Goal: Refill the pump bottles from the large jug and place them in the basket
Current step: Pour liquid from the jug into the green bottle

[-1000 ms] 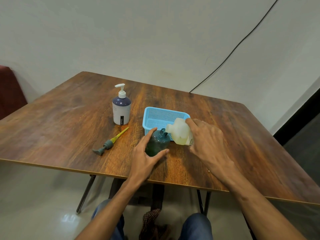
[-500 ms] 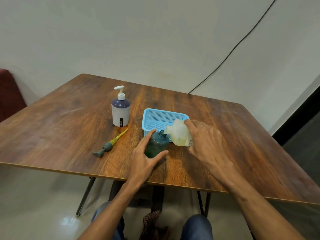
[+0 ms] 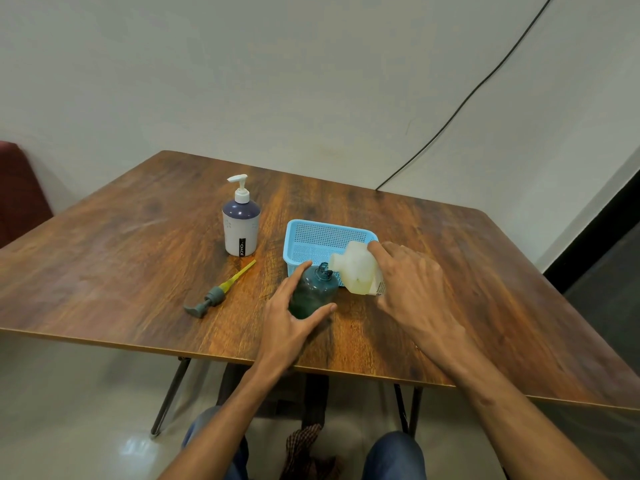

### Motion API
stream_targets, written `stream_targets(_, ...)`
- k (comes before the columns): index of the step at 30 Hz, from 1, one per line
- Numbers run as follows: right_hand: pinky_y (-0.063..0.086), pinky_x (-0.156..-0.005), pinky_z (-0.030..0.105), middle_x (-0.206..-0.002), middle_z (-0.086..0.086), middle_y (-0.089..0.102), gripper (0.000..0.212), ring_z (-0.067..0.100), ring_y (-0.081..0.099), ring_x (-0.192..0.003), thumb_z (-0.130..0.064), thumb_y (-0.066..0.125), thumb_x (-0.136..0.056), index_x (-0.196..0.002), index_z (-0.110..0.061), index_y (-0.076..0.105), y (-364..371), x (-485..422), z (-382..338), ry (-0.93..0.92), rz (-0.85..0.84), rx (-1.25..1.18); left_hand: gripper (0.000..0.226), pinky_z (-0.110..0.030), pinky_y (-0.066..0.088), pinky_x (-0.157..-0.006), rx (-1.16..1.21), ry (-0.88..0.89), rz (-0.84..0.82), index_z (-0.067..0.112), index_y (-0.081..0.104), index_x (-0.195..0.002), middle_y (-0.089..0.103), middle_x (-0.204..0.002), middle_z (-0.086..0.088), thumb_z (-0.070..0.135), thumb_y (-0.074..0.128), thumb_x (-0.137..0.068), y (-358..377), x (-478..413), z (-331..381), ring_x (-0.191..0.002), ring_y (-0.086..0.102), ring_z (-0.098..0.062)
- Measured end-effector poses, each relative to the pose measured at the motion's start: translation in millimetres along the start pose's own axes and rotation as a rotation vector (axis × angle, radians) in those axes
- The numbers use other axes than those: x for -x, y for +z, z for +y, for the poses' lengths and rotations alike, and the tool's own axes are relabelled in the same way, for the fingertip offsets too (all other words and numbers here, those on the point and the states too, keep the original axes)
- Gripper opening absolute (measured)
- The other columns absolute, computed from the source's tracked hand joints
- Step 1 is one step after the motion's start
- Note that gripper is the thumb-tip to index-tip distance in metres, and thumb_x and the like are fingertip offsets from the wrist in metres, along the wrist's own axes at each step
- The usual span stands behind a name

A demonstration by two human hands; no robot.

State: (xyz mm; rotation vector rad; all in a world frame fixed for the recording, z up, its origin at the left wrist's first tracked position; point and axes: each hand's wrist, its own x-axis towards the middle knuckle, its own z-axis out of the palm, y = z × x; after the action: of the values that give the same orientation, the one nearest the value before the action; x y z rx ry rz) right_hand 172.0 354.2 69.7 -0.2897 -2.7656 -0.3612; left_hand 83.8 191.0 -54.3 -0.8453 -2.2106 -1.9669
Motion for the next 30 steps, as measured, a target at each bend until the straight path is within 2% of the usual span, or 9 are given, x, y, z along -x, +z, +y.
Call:
stream_targets(3,0.055,-0.086,0.044,-0.127,0.010,0.066,0.075,0.030,0.065,-0.106,-0.029,0.086,-0.070,-0.136,-0.018,0.050,-1.2,-0.1,0.4,-0.003,0.003,0.000,0.085,-0.030,0.050,-0.106,-0.001,0.005,0.001,0.046,0.041,-0.148,0.047,-0.139,0.032,0.045,0.085,-0.075,-0.3,0.1,0.7,-0.131,0.046,0.008)
stream_targets(9,0.054,-0.085,0.042,-0.127,0.008,0.066,0.075,0.029,0.065,-0.106,-0.029,0.085,-0.071,-0.136,-0.019,0.049,-2.5,-1.1,0.1,-0.002,0.002,0.023,0.085,-0.032,0.051,-0.105,0.005,0.010,0.010,0.042,0.043,-0.149,0.052,-0.144,0.021,0.042,0.086,-0.076,-1.1,0.4,2.8,-0.130,0.049,0.005)
stream_targets(16,0.055,-0.085,0.043,-0.127,0.009,0.066,0.077,0.029,0.065,-0.106,-0.031,0.086,-0.070,-0.136,-0.019,0.050,-1.9,-0.5,-1.0,0.000,0.006,0.013,0.084,-0.035,0.051,-0.106,0.015,0.009,0.006,0.047,0.042,-0.147,0.050,-0.143,0.024,0.043,0.085,-0.076,-1.1,0.5,2.0,-0.132,0.049,0.003)
stream_targets(21,0.055,-0.086,0.043,-0.128,0.010,0.065,0.075,0.029,0.065,-0.108,-0.032,0.085,-0.073,-0.137,-0.019,0.050,-3.3,1.1,-1.4,-0.001,0.007,0.004,0.084,-0.029,0.050,-0.105,0.001,0.006,0.003,0.050,0.040,-0.146,0.045,-0.135,0.038,0.044,0.085,-0.075,-2.0,1.8,2.5,-0.127,0.046,0.013)
stream_targets(30,0.054,-0.089,0.044,-0.133,0.009,0.063,0.078,0.029,0.063,-0.112,-0.033,0.084,-0.074,-0.140,-0.020,0.046,-5.0,1.4,-1.2,0.000,-0.014,0.019,0.083,-0.029,0.049,-0.106,0.004,0.014,-0.002,0.051,0.040,-0.145,0.046,-0.136,0.036,0.044,0.085,-0.075,-1.8,1.5,2.4,-0.129,0.045,0.012)
